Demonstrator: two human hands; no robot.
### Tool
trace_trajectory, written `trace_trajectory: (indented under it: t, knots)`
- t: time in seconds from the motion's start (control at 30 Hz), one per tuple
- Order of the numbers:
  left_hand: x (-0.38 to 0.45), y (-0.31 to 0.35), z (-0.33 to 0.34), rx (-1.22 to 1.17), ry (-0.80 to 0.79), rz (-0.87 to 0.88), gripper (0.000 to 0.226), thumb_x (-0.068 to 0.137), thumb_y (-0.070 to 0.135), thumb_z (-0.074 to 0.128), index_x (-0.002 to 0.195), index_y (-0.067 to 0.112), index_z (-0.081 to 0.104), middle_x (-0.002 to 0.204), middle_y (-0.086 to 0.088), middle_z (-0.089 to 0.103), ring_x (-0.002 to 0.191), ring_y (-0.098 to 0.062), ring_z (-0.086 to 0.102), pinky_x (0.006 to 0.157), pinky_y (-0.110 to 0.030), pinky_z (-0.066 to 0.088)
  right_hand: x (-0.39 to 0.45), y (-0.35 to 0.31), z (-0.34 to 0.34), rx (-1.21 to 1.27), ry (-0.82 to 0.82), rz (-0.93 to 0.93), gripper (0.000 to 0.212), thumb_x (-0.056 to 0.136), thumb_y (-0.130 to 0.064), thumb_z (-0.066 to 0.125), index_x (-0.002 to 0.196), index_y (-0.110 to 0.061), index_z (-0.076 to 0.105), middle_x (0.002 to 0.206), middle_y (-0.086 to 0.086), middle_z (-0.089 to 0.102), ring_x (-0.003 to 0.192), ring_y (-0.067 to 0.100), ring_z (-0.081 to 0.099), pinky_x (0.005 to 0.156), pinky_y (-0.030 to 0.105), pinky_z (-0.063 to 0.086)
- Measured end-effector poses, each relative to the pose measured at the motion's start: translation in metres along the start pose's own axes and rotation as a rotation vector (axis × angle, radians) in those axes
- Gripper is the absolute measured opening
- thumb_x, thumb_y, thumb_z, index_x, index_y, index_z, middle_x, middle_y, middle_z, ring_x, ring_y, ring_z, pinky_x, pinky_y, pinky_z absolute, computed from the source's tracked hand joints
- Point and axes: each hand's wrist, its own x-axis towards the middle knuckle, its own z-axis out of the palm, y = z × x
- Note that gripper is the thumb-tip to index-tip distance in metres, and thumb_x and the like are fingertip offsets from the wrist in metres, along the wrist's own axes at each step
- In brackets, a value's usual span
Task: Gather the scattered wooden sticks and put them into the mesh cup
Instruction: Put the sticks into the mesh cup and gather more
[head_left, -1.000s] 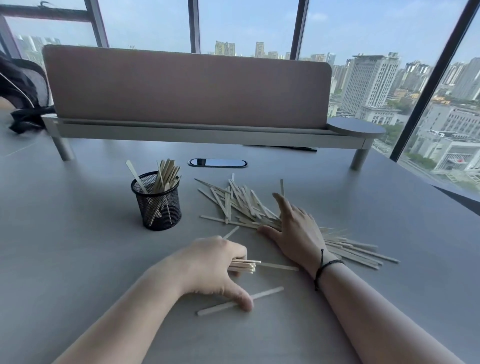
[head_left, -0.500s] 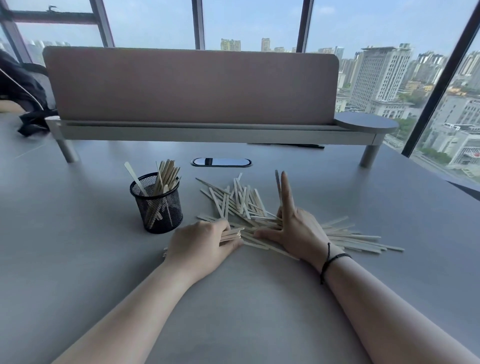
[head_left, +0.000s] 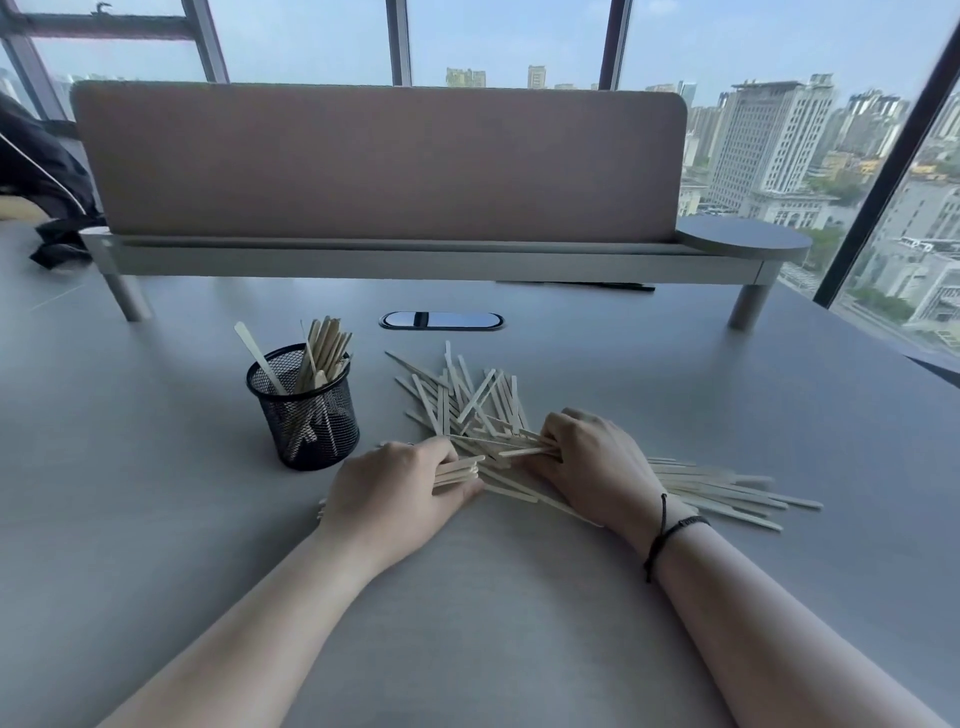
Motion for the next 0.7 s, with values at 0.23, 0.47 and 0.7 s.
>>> trace_trajectory:
  t: [0.23,0.47,0.7]
  knots:
    - [0.0,-0.001,0.0,-0.022,0.001,0.007,0.045,0.079,0.075,0.061,0.09,0.031,0.064,0.08,0.008,0.073,0.081,-0.02,0.07,0.059,-0.029,0.046,-0.004,-0.003,-0.005,-0.025,-0.009,-0.025,0.047,0.092,-0.064,0.046,0.073,-0.021,0.043,0.082,0.004,0.06,0.082,0.035,0.061,0.059,0.035,0.034]
    - [-0.003,-0.001,-0.002,-0.039,-0.002,-0.009,0.045,0.08,0.074,0.059,0.097,0.032,0.067,0.083,0.009,0.076,0.083,-0.018,0.072,0.063,-0.03,0.05,-0.005,-0.002,-0.008,-0.044,0.047,-0.042,0.064,0.08,-0.081,0.042,0.064,-0.019,0.034,0.069,-0.003,0.047,0.073,0.037,0.06,0.056,0.035,0.037]
    - [-0.003,-0.002,-0.004,-0.033,-0.024,-0.004,0.049,0.081,0.076,0.055,0.095,0.03,0.062,0.083,0.008,0.075,0.085,-0.019,0.071,0.062,-0.029,0.046,-0.007,-0.011,-0.019,0.02,0.239,-0.004,0.063,0.074,-0.077,0.055,0.062,-0.019,0.032,0.048,-0.008,0.029,0.055,0.037,0.044,0.05,0.032,0.024]
